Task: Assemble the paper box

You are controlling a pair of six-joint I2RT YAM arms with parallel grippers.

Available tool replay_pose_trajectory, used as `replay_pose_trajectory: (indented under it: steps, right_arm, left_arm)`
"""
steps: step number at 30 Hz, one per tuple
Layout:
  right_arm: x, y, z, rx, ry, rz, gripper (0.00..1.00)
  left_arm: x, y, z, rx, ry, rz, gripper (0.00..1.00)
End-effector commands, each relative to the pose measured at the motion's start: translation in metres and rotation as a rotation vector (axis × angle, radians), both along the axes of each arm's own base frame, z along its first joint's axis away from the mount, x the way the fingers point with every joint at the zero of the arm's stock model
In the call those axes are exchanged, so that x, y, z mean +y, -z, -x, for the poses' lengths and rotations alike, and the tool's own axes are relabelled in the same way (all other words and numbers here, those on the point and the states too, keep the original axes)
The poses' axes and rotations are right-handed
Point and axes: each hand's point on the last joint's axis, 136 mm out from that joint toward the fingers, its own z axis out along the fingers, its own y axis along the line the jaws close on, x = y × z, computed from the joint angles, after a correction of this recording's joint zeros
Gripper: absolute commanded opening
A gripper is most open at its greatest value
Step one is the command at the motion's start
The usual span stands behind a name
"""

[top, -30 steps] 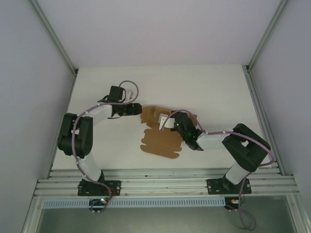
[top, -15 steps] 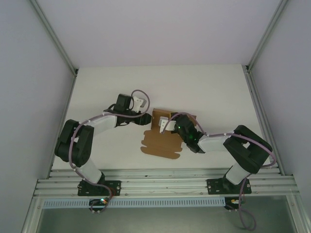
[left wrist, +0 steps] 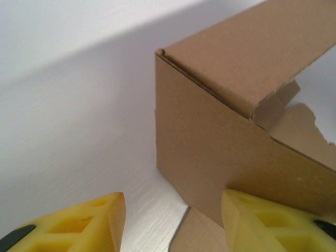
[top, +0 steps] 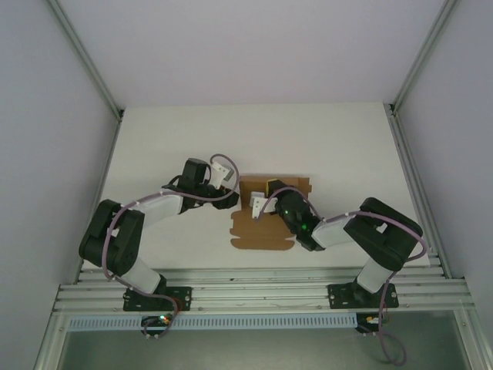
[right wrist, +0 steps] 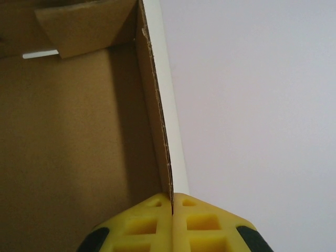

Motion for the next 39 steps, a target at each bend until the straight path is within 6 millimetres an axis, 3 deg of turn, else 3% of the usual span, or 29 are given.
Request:
replay_pose_trajectory:
  steps: [1, 4, 11, 18, 21, 26, 39]
  right_arm:
    - [0.003, -0.039, -0.013, -0.075, -0.010, -0.087, 0.00]
    - [-0.001, -0.037, -0.017, -0.060, -0.015, -0.061, 0.00]
    - [-0.002, 0.006, -0.005, 0.036, -0.018, -0.032, 0.00]
    - [-0.009, 0.046, 0.021, 0.059, 0.017, 0.041, 0.00]
    - [-0.009, 0.042, 0.028, 0.058, 0.038, -0.002, 0.00]
    - [-0.005, 0.036, 0.030, 0.052, 0.021, 0.007, 0.00]
    - [-0.006, 0.035, 0.033, 0.079, 0.022, -0.006, 0.00]
  left_arm:
    - [-0.003, -0.003, 0.004, -0.012, 0.047, -0.005, 0.50]
    - [-0.005, -0.007, -0.004, -0.023, 0.044, 0.011, 0.49]
    - [-0.018, -0.017, -0.026, -0.053, 0.079, 0.036, 0.50]
    - [-0.015, 0.000, -0.013, 0.007, 0.102, 0.009, 0.50]
    - [-0.009, 0.005, -0.005, 0.008, 0.086, 0.016, 0.51]
    - [-0.022, -0.004, 0.018, 0.013, 0.183, 0.085, 0.57]
    - [-0.021, -0.017, 0.013, -0.026, 0.175, 0.170, 0.67]
